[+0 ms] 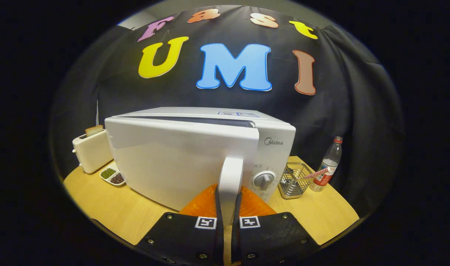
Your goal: Open the microwave, put the food inside, and close the microwave door.
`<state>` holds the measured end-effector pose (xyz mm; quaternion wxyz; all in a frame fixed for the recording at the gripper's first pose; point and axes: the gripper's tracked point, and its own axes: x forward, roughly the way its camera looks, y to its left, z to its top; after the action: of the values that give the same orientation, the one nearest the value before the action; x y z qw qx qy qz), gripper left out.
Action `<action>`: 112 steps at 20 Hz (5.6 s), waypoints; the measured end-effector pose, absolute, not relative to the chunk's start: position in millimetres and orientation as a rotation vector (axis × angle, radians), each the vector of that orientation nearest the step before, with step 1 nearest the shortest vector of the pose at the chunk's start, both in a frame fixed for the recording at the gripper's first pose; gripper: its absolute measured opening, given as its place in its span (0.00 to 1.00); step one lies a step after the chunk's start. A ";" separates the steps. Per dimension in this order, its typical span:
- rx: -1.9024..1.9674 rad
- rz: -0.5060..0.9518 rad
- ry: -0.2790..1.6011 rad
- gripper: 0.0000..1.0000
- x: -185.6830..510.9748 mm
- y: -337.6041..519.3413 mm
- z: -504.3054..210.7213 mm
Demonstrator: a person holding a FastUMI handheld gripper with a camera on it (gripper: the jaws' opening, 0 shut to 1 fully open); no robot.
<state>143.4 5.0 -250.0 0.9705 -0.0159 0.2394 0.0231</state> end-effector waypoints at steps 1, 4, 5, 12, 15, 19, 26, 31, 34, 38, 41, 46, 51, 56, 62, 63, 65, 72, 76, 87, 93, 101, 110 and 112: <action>-0.016 0.046 0.496 0.08 137.4 7.2 -249.3; 0.010 0.055 0.516 0.10 115.0 17.6 -244.5; 0.022 0.064 0.519 0.15 105.1 22.0 -243.3; 0.017 0.121 0.533 0.23 45.7 57.7 -233.0; 0.027 0.136 0.536 0.23 24.9 75.6 -229.2; 0.027 0.165 0.542 0.23 -0.9 104.2 -227.3; 0.071 0.198 0.565 0.23 -34.3 155.6 -228.9; 0.068 0.230 0.582 0.23 -52.8 190.4 -232.1; 0.048 0.242 0.578 0.23 -64.6 207.3 -230.5; 0.041 0.243 0.567 0.25 -76.7 229.8 -227.0; 0.033 0.274 0.559 0.27 -86.3 250.0 -223.5; 0.032 0.316 0.567 0.27 -99.4 273.7 -220.8; 0.078 0.553 0.574 0.27 -127.4 327.7 -209.2; 0.116 0.780 0.479 0.55 -148.1 339.5 -153.5; 0.067 0.702 0.274 0.98 -117.5 270.5 -90.1; 0.060 0.671 0.265 0.98 -109.4 258.1 -91.5; 0.046 0.601 0.269 0.97 -94.8 228.4 -97.8; 0.035 0.385 0.398 0.98 -62.7 135.5 -151.2; 0.049 0.315 0.509 0.98 -58.0 97.7 -190.9; 0.022 0.268 0.899 0.98 -97.0 60.8 -300.4; 0.015 0.305 1.051 0.98 -127.7 58.8 -336.2; -0.044 0.344 1.146 0.94 -138.7 54.1 -354.7; 0.099 0.348 1.087 0.77 -112.6 55.8 -328.5; 0.132 0.346 1.039 0.77 -95.6 60.0 -315.3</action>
<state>-95.6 60.0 -315.3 0.8518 0.0628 0.4934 0.1642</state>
